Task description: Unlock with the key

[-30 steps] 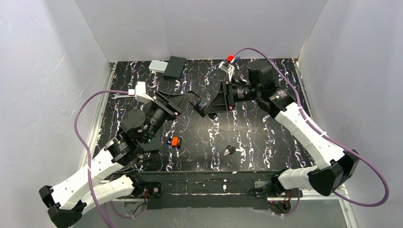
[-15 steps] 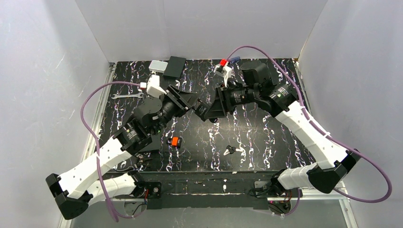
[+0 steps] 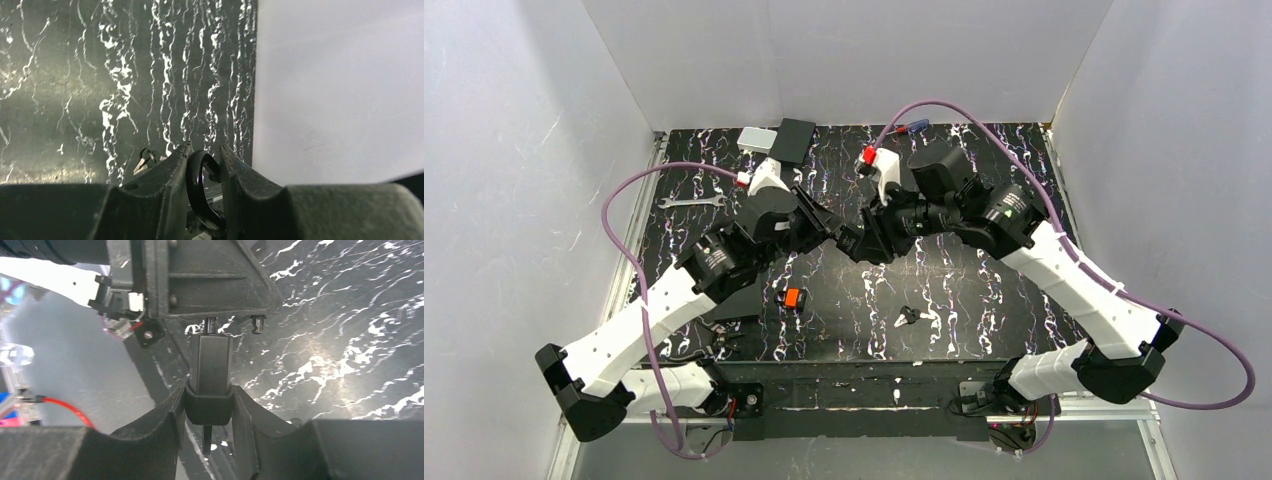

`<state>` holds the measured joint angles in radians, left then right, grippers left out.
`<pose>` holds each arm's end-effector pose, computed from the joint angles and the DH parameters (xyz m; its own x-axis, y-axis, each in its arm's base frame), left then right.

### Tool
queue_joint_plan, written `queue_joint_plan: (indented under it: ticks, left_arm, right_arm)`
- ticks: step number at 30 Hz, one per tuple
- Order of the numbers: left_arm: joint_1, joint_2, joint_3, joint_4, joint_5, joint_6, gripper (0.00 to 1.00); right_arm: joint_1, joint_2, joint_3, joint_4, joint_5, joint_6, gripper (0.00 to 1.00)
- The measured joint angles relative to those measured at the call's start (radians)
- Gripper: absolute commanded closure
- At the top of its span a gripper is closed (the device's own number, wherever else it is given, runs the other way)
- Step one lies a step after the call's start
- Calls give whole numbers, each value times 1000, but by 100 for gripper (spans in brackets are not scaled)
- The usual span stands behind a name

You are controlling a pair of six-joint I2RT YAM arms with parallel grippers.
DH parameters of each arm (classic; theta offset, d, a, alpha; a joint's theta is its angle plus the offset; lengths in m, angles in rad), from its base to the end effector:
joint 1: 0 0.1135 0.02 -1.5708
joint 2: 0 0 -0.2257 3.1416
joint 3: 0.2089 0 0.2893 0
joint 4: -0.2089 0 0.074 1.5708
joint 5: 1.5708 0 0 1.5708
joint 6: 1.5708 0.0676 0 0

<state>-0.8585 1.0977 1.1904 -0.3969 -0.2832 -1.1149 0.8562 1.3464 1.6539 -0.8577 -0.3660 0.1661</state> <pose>0.2273 -0.2343 0.3587 -0.5822 -0.6448 -0.4952 0.0675 0.5687 -0.8198 0.2034 0.2713 0.4047 -0.4876 -0.3264 -0.8098 -0.8361 0.4415 0.3255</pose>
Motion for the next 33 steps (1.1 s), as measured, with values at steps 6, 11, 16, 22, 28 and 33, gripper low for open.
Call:
queue_joint_plan:
  ticks: [6,11,16,22,28,33]
  left_arm:
    - [14,57,105,-191,32,-68,65]
    - [43,50,84,-251,106,-146,64]
    - [65,50,77,-294,159,-217,62]
    - [92,51,63,-316,216,-278,59]
    - [99,8,-22,-300,208,-302,56]
    - [105,-117,-95,-290,163,-298,55]
  right_arm:
    - [145,-8,38,-25,276,-83,99]
    - [225,-14,39,-23,454,-140,99]
    - [297,-17,38,-21,584,-185,99]
    - [328,-55,-2,39,637,-199,99]
    - [328,-99,-122,120,658,-151,99]
    - [317,-98,-223,186,654,-59,99]
